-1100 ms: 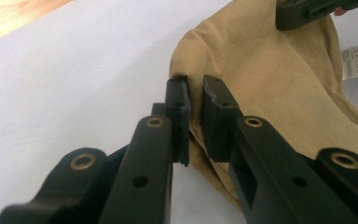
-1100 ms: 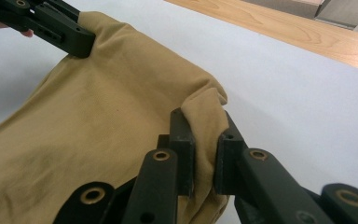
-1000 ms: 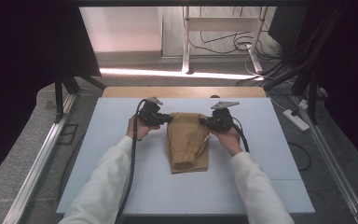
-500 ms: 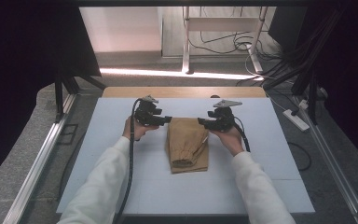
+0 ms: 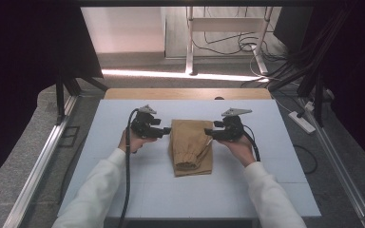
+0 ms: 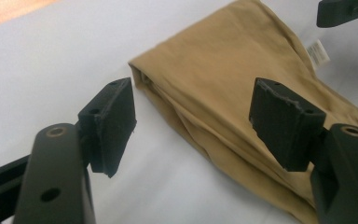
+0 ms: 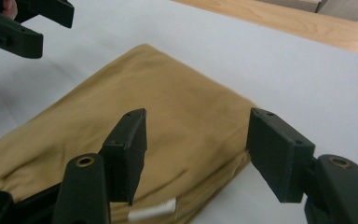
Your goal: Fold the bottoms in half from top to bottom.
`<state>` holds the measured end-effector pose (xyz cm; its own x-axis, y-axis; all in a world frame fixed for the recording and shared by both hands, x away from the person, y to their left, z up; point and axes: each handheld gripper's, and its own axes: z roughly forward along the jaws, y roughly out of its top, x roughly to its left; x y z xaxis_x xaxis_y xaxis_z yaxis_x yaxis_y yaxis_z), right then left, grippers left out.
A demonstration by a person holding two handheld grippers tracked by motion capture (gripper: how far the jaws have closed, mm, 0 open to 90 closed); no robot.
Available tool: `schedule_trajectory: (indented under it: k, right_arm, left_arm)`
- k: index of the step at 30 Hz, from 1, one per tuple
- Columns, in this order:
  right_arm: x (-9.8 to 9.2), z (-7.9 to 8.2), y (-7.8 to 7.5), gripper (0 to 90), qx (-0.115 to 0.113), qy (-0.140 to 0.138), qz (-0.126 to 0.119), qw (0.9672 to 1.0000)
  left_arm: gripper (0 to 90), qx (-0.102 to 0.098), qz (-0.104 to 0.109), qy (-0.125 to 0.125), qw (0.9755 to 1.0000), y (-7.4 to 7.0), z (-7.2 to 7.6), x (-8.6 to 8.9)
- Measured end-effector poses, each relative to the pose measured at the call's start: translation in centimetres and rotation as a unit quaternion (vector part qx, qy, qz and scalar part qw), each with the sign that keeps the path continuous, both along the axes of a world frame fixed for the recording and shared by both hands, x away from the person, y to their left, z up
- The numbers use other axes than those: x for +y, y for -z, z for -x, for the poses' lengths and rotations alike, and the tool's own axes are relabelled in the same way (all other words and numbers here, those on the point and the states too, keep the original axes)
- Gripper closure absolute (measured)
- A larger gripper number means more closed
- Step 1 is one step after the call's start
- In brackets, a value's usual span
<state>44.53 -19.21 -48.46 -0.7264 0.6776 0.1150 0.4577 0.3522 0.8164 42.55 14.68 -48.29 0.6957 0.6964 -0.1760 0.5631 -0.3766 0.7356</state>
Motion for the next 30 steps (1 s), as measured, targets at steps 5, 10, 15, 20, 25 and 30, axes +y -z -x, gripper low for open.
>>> schedule_trajectory:
  k: [5,10,15,20,25,30]
  right_arm:
    - [-1.1,1.5,0.3,38.7,0.0,-0.007,-0.001,1.0]
    - [-1.9,2.9,0.4,38.7,-0.005,-0.017,0.003,0.9998]
    - [-2.4,4.4,0.4,38.6,-0.007,-0.026,0.005,0.9996]
    - [-3.1,5.9,0.5,38.1,-0.011,-0.031,0.005,0.9994]
    - [-4.3,7.3,0.6,38.1,-0.014,-0.032,0.001,0.9994]
    - [-5.7,8.7,1.0,37.5,-0.01,-0.028,0.001,0.9996]
  left_arm:
    - [30.6,0.002,0.002,-0.001,1.0,0.3,1.4,0.6]
    - [30.5,0.006,0.003,-0.003,1.0,0.9,2.8,1.3]
    - [30.5,0.008,0.012,-0.008,0.9999,1.3,4.6,2.3]
    - [30.2,0.006,0.019,-0.013,0.9997,1.9,6.8,3.2]
    - [30.0,0.006,0.019,-0.014,0.9997,2.0,8.7,3.9]
    - [29.5,0.007,0.016,-0.01,0.9998,2.2,10.7,4.3]
